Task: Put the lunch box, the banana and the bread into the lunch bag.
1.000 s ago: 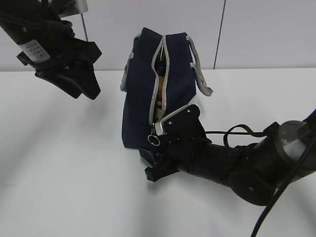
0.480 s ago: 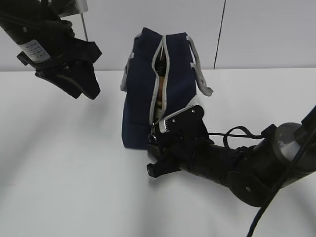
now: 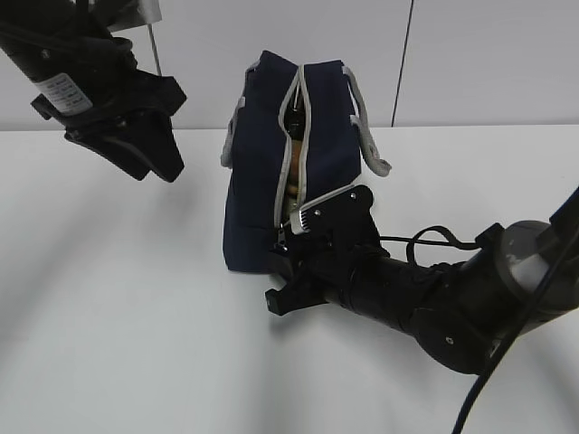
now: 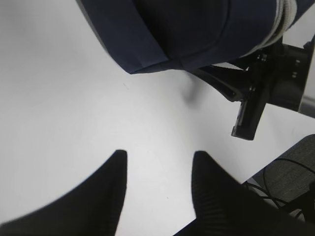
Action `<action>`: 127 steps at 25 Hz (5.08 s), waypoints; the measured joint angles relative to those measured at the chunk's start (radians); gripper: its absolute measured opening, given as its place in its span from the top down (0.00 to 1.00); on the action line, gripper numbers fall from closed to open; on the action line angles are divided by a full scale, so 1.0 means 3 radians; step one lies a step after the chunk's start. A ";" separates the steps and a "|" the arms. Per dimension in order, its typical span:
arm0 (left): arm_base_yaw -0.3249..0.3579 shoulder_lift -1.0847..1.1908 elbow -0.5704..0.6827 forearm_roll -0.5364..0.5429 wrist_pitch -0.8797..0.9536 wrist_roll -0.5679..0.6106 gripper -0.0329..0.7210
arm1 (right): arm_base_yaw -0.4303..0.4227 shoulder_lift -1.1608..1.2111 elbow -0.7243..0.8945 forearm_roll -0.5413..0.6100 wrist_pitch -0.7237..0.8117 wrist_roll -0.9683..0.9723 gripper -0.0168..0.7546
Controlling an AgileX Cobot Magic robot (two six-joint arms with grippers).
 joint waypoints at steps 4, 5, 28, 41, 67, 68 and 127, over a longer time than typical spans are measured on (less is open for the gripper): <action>0.0000 0.0000 0.0000 0.0000 0.0000 0.0000 0.53 | 0.0000 0.0000 -0.0002 0.0006 0.0023 0.0000 0.74; 0.0000 0.0000 0.0000 0.0000 0.0000 0.0000 0.53 | 0.0000 0.0002 -0.0002 0.0006 0.0029 0.0000 0.74; 0.0000 0.0000 0.0000 0.0000 0.0006 0.0000 0.54 | 0.0000 0.0096 -0.0015 0.0081 -0.0098 0.0000 1.00; 0.0000 0.0000 0.0000 -0.0003 0.0011 0.0000 0.55 | 0.0000 0.0096 -0.0015 0.0096 -0.0098 0.0000 0.97; 0.0000 0.0000 0.0000 -0.0033 0.0013 0.0000 0.55 | 0.0000 0.0096 -0.0015 0.0096 -0.0237 -0.0019 1.00; 0.0000 0.0000 0.0000 -0.0033 0.0013 0.0000 0.55 | 0.0000 0.0096 -0.0015 0.0096 -0.0251 -0.0019 1.00; 0.0000 0.0000 0.0000 -0.0138 -0.0159 0.0029 0.55 | -0.0723 -0.1112 -0.1268 -0.4187 0.0335 0.3118 1.00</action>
